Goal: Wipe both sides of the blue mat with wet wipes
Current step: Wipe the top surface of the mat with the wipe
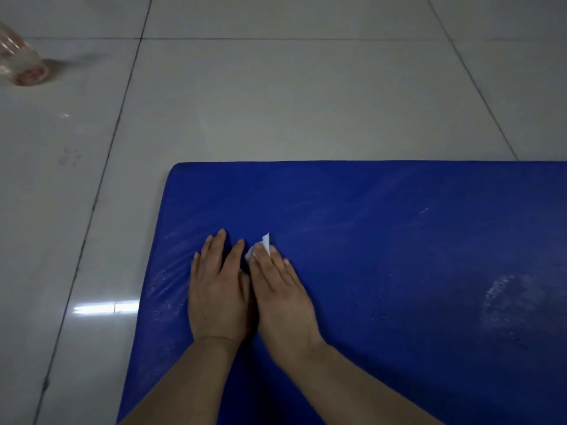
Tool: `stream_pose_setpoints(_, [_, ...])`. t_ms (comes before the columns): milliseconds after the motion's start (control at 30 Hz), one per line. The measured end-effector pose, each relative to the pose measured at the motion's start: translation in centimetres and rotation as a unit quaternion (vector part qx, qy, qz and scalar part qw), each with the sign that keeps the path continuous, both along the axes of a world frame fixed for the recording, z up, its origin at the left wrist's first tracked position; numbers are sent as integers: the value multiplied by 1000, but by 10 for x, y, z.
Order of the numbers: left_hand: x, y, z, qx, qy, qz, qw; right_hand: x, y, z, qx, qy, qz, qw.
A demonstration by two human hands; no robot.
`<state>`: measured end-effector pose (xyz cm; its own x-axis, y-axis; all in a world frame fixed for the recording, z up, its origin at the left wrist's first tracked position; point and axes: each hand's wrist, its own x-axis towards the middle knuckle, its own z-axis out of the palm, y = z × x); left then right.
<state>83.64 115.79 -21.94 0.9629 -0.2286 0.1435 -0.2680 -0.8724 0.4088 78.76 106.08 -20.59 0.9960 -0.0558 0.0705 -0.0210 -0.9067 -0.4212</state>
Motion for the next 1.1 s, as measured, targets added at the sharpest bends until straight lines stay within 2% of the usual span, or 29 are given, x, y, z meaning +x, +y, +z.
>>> stream_pose_setpoints(67, [-1, 0, 0, -9, 2, -1, 1000, -10, -25, 2, -34, 41, -15, 998])
stream_pose_setpoints(100, [-1, 0, 0, -15, 1, -1, 1000, -16, -41, 2, -42, 38, -55, 997])
stream_pose_setpoints(200, [-2, -1, 1, -27, 4, 3, 1000, -27, -73, -2, 4, 24, -153, 988])
stream_pose_setpoints(500, [-4, 3, 4, -58, 17, -17, 998, -31, -75, 6, 14, 39, -119, 992])
stream_pose_setpoints(600, [-24, 23, 7, -18, -3, -59, 998, -30, -74, 7, 8, 41, -121, 992])
stream_pose_setpoints(700, [-55, 45, 6, 30, -15, -70, 997, -30, -73, 8, 20, 43, -142, 989])
stream_pose_setpoints(833, [-54, 47, 1, 14, 1, -55, 998, -30, -76, 11, 7, 13, -197, 980])
stream_pose_setpoints(967, [-55, 48, 2, 8, 7, -58, 998, -22, -63, 3, -17, 24, -161, 987])
stream_pose_setpoints(1033, [-54, 48, 3, 5, 10, -55, 998, -20, -44, -2, -27, 2, -143, 989])
stream_pose_setpoints(1100, [-54, 48, 3, -2, 13, -56, 998, -21, -16, -8, -68, 3, -67, 995])
